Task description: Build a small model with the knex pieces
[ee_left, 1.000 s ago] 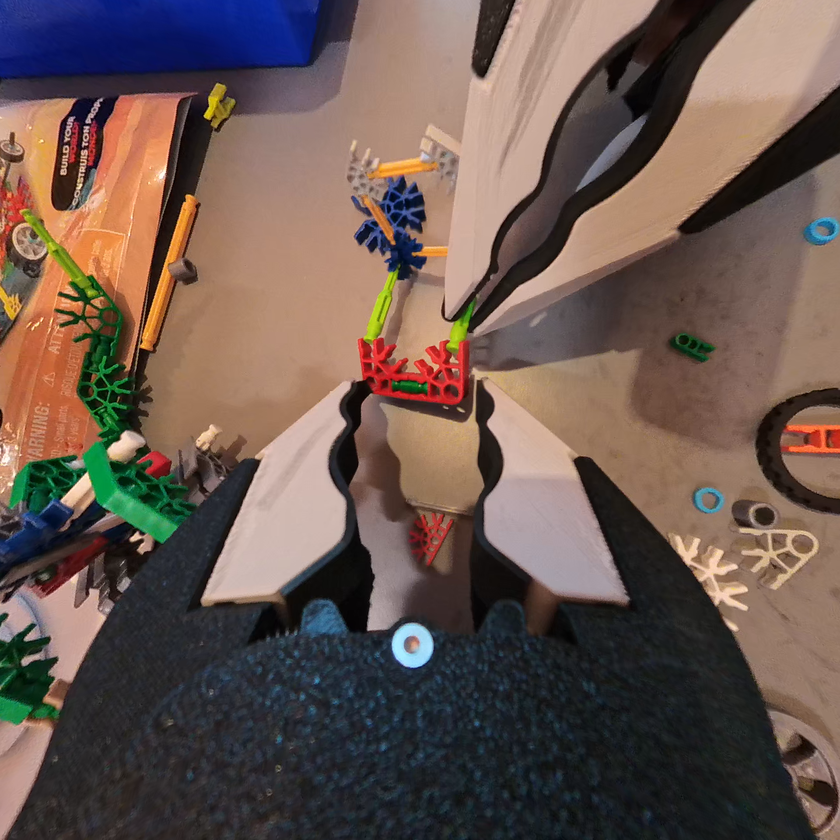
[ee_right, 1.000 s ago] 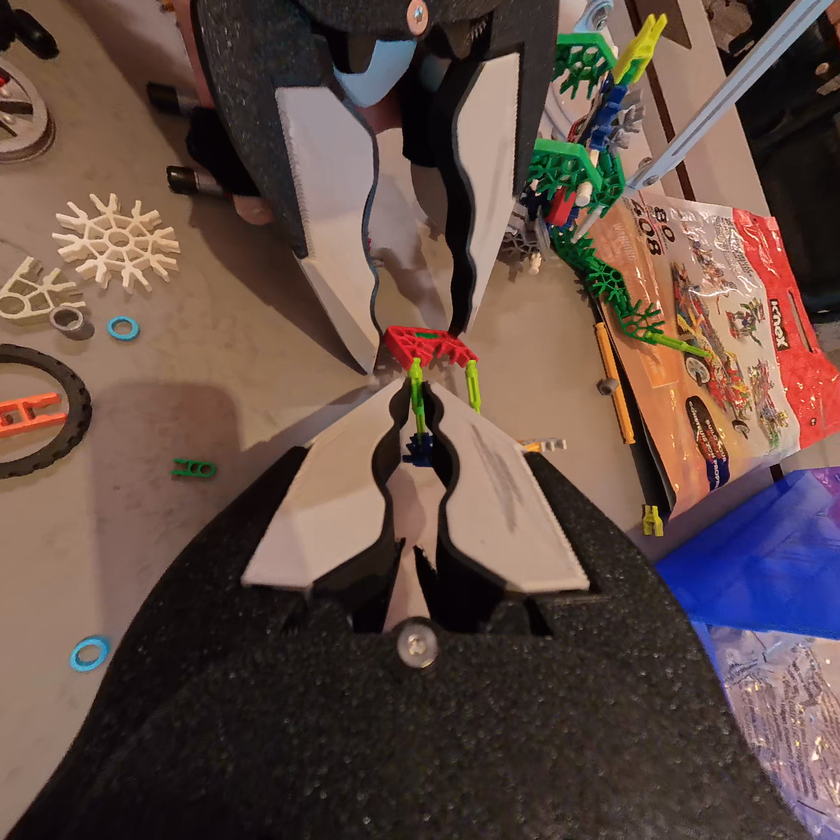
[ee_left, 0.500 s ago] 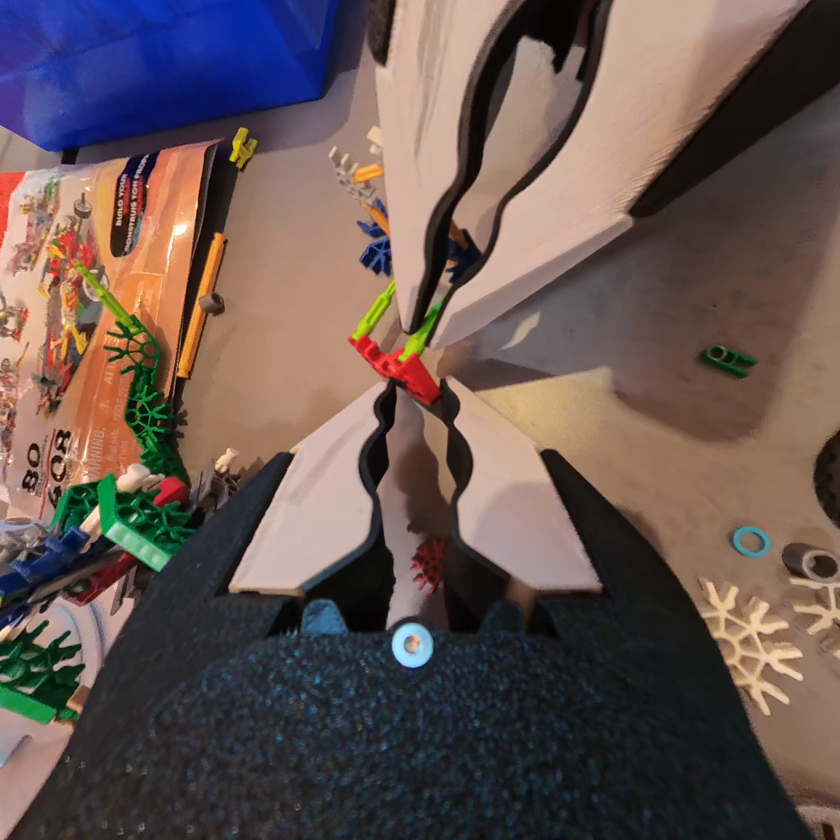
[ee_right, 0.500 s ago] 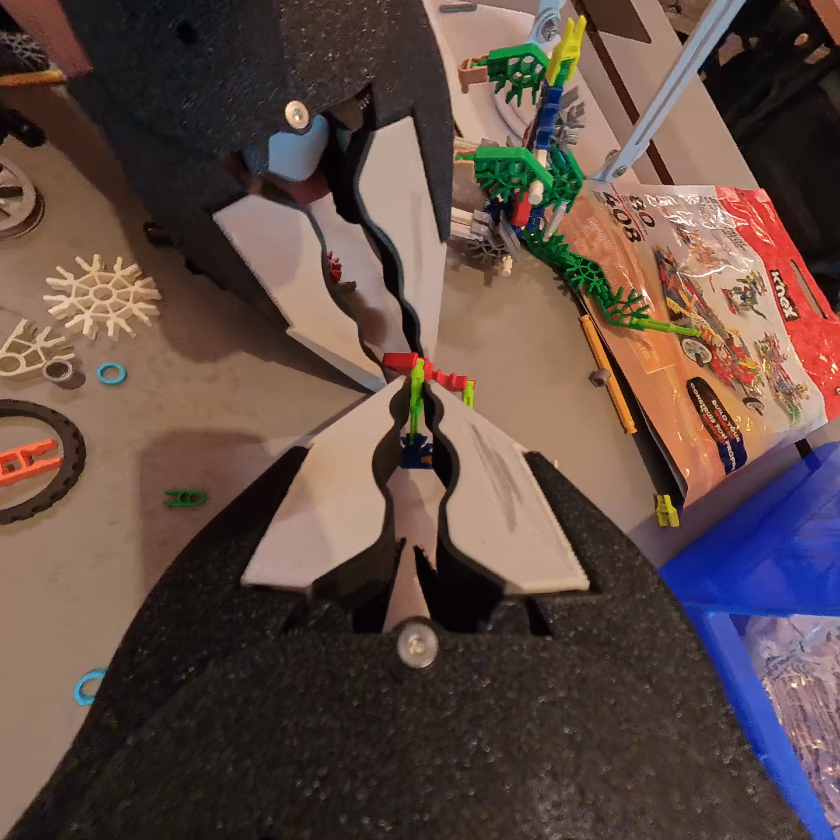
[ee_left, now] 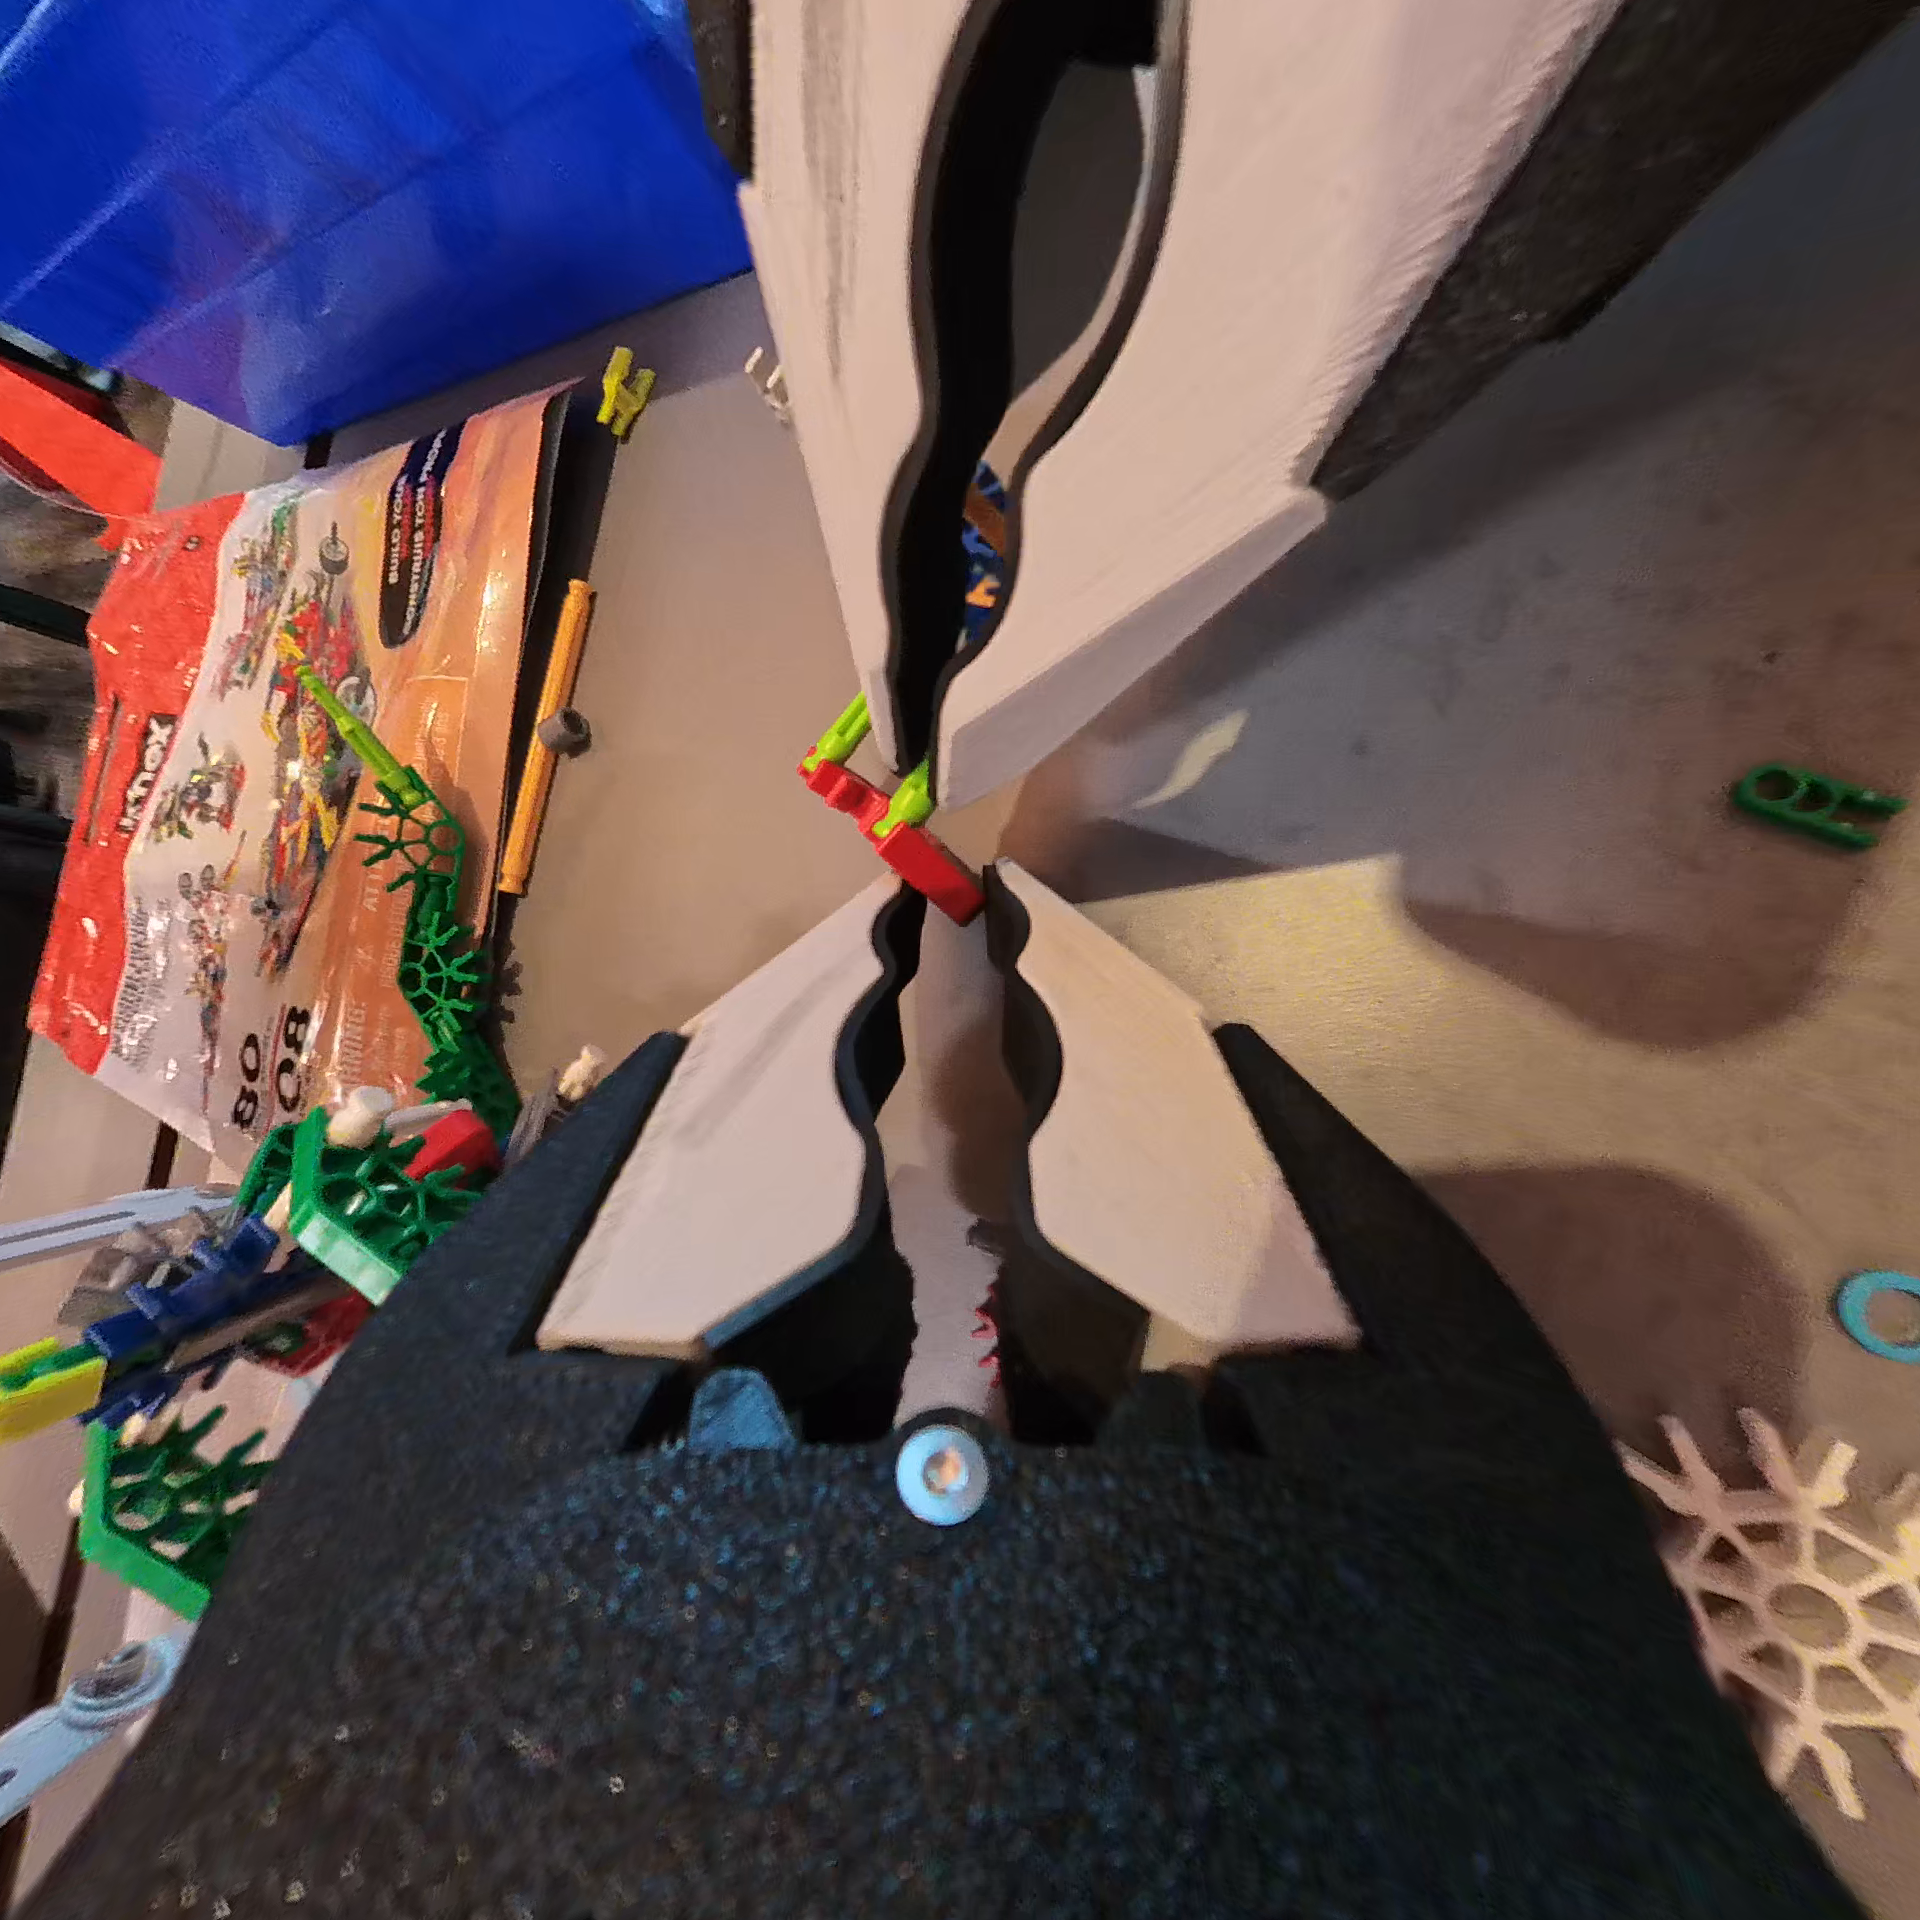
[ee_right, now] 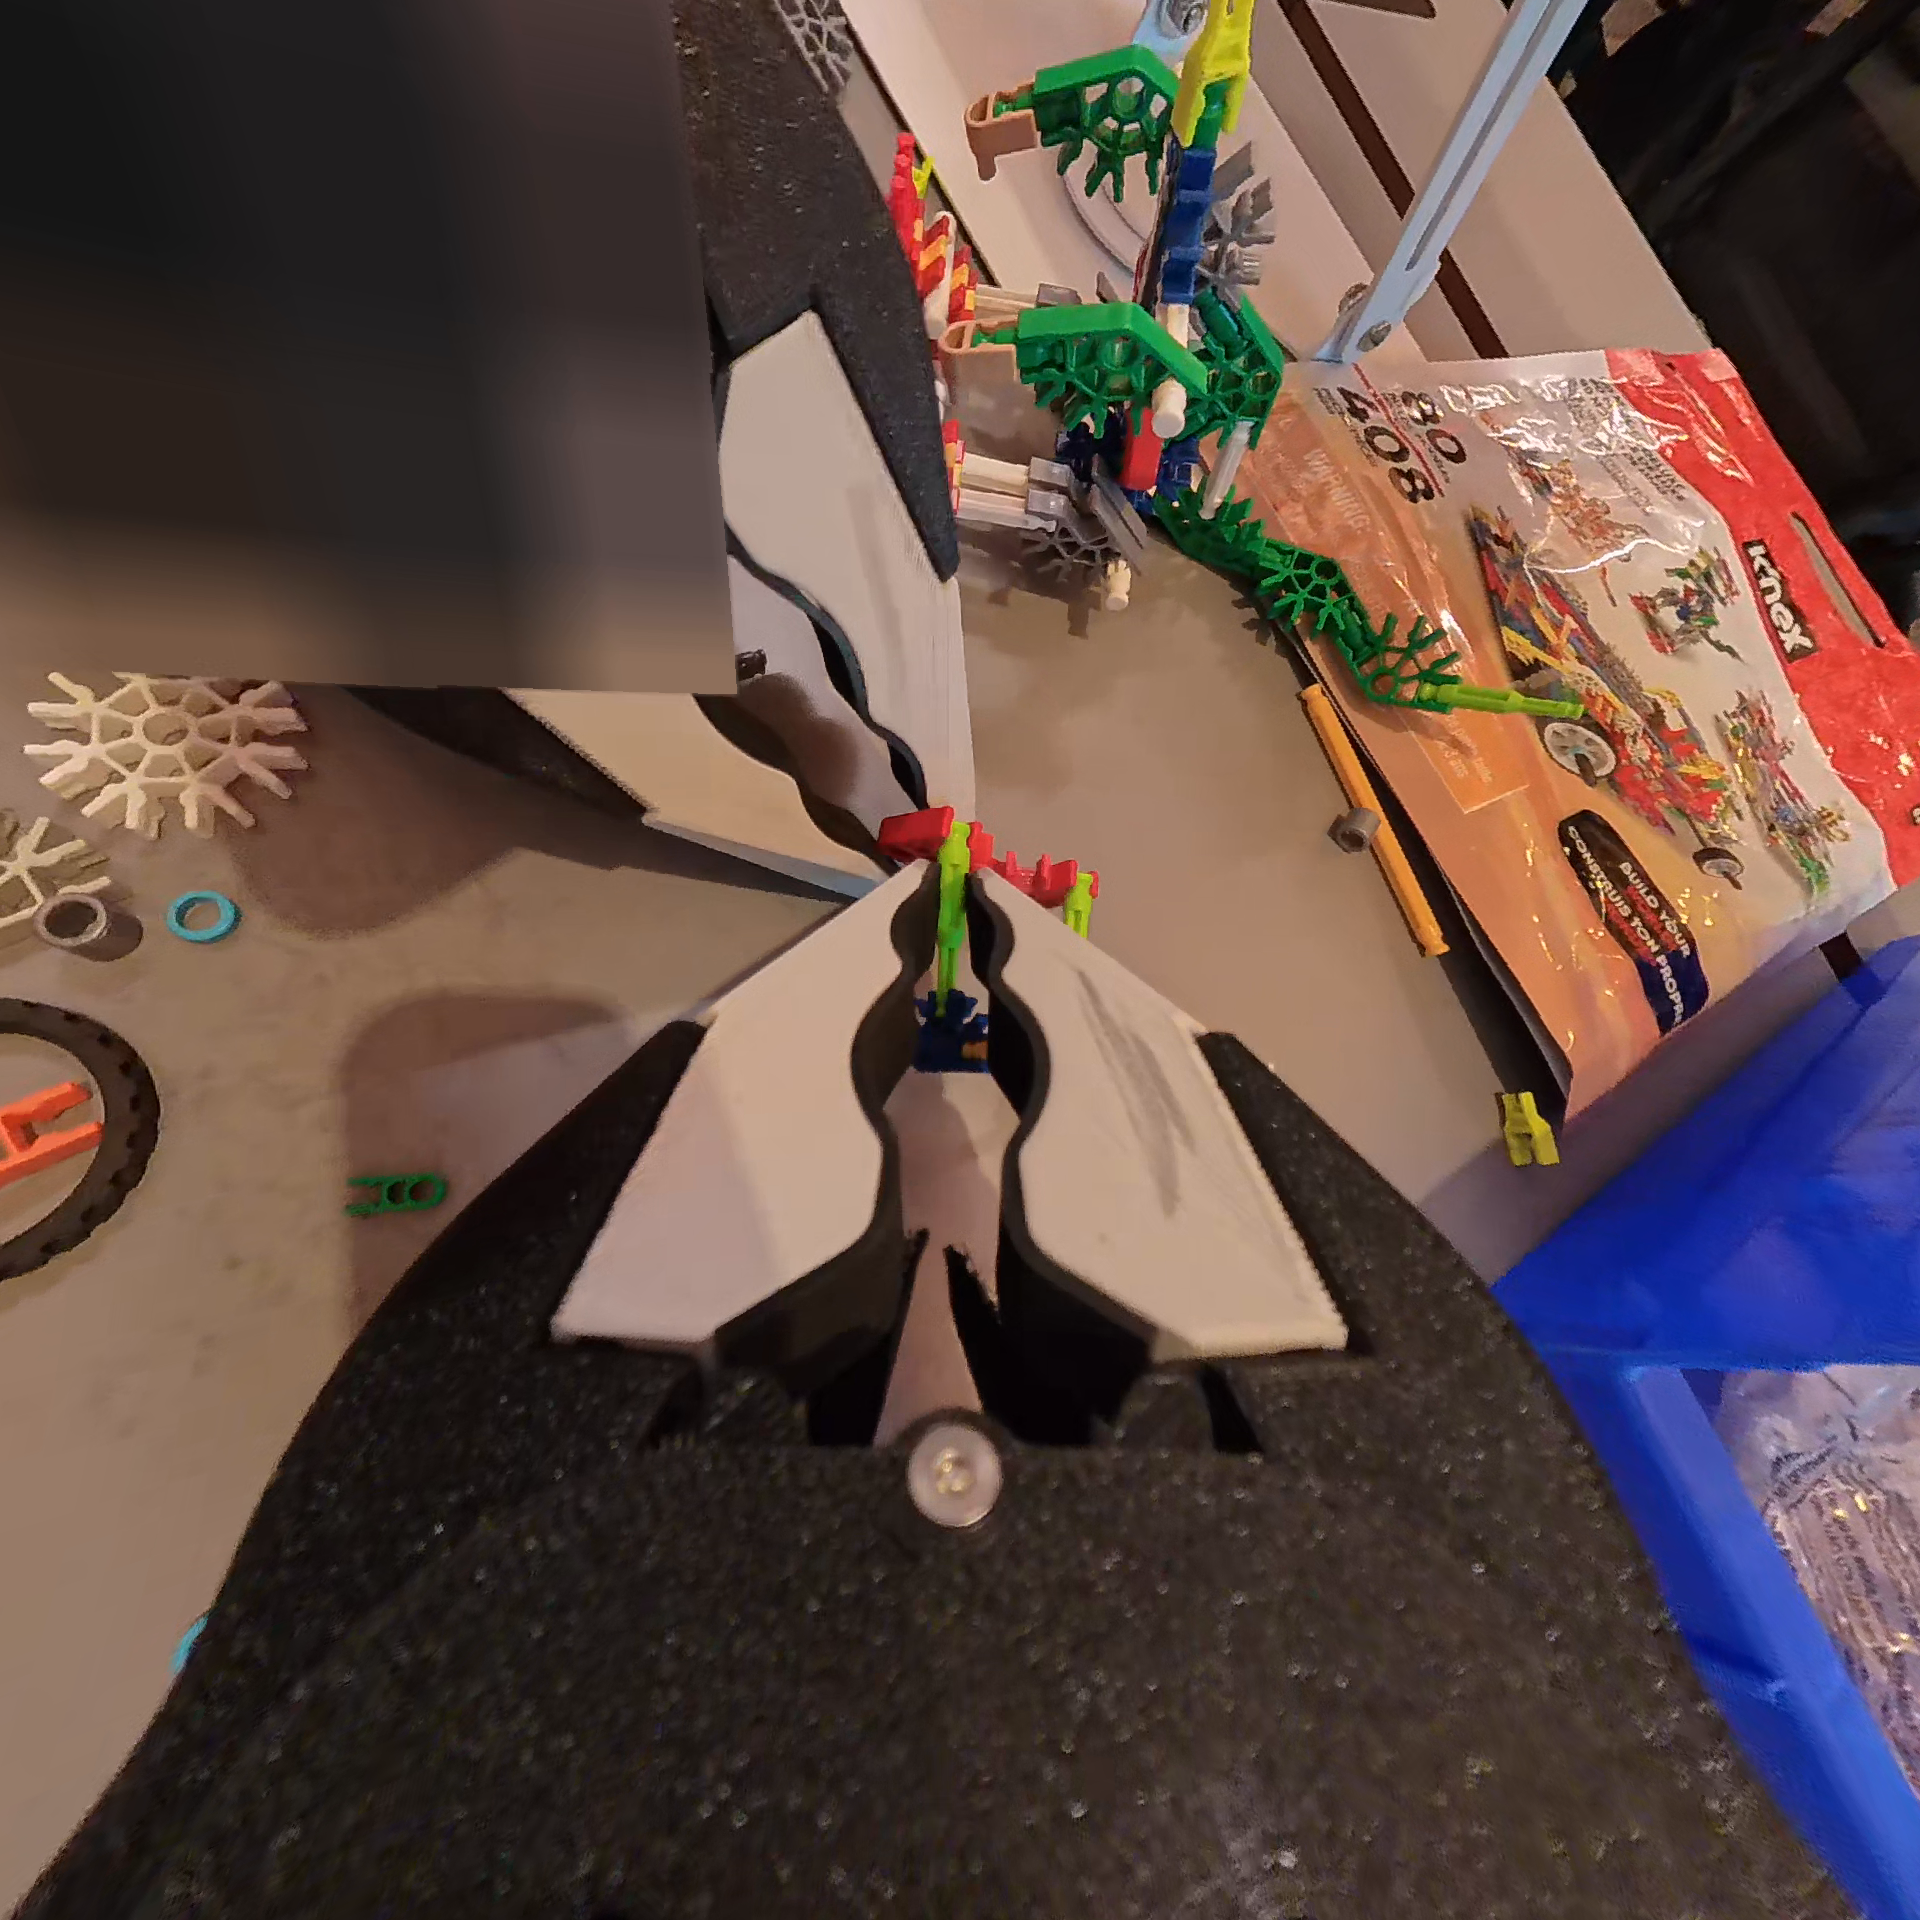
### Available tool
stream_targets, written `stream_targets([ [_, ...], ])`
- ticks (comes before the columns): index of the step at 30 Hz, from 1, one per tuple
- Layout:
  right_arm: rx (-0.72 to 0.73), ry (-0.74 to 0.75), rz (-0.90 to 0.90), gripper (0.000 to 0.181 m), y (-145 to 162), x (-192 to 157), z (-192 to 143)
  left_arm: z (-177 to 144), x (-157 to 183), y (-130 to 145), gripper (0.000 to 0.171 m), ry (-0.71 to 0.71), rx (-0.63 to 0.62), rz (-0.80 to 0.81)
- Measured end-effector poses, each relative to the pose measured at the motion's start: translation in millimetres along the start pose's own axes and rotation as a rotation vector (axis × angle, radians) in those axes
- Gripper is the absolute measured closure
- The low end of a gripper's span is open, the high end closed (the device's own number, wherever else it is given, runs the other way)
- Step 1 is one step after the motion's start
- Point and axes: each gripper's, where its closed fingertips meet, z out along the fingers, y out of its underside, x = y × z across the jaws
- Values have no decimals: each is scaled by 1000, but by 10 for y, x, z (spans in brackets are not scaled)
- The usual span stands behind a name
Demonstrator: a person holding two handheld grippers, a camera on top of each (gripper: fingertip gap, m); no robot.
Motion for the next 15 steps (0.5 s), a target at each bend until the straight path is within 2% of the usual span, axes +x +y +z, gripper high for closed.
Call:
stream_targets([
  [15,12,2,109,178,-14,63,24,23,-90,-5,162,-90,7,46],
])
